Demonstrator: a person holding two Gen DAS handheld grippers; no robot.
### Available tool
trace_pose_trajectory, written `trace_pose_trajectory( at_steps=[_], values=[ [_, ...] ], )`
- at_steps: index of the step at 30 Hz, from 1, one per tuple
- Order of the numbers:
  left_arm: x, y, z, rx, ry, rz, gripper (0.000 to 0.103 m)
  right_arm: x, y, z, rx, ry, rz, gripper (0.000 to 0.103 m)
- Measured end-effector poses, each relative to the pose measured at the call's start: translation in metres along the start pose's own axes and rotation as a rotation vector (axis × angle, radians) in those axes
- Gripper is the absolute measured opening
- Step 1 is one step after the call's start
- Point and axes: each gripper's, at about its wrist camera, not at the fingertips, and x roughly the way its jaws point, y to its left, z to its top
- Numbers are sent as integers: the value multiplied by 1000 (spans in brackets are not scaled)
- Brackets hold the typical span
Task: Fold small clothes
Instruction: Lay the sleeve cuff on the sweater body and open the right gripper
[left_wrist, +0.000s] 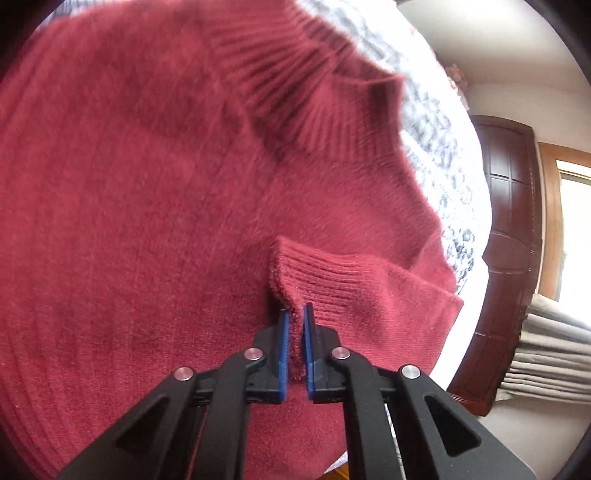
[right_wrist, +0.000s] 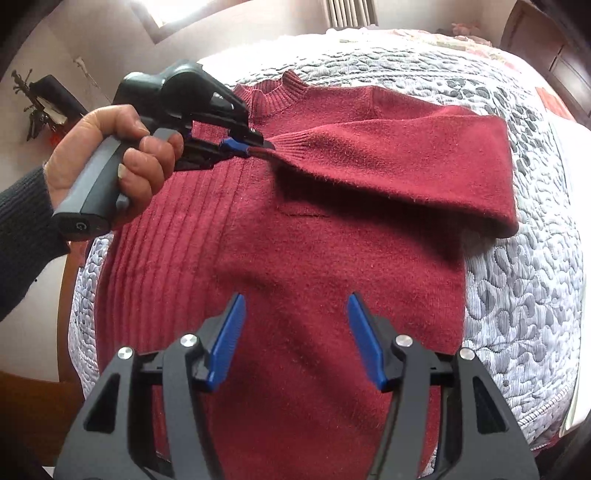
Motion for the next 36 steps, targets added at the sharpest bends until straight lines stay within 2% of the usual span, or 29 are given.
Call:
trace_pose_trajectory(
  at_steps=[7,12,18,25,29,33,36],
  values=[
    [-66,-48,-7,223,-152,3,6,1,10,-5,-16,18,10,58],
    [-121,-49,-7,299,-254,9,6,2,22,-5,-36,26,26,58],
    [-171,15,5,238,-329,52,6,9,36,-6,-62,47,38,59],
    [-180,96,5,124,-339,88,6,15,46,-9,-87,72,41,59],
    [-175,121,-1,85,-340,81,6,18,49,-9,-96,82,37,59],
    [-180,129,-14,99,-376,59,6,19,49,-8,-97,86,33,59],
    [-174,140,-16,80,-364,71,6,22,49,-8,-102,92,32,59]
  ],
)
